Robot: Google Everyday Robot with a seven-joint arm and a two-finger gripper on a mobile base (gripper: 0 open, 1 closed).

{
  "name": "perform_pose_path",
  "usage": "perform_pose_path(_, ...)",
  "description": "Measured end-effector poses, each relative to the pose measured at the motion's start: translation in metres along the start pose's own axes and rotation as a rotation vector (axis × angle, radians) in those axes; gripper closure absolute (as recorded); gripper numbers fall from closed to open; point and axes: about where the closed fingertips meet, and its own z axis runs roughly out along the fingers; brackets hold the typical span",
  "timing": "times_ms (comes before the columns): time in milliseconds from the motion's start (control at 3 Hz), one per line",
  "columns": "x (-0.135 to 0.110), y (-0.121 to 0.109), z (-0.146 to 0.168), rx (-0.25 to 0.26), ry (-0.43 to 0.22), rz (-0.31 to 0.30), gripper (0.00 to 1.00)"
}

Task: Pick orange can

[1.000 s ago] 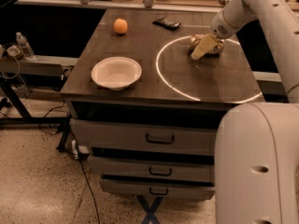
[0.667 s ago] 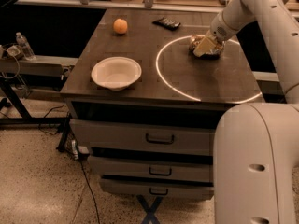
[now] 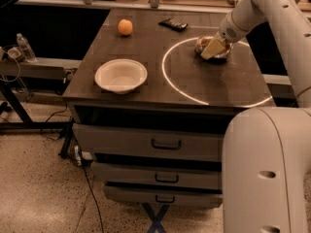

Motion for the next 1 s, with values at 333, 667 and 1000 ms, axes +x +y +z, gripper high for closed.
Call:
perform_pose_path(333, -0.021, 0.034, -0.033, -0.078, -0.088, -0.058, 1.00)
perform_pose_path(667, -0.048, 0.099, -0.087, -0.197, -0.232, -0.135, 1.00)
perform_pose_path(1000, -0.073, 0.167, -0.137, -0.328, -0.389, -0.177, 1.00)
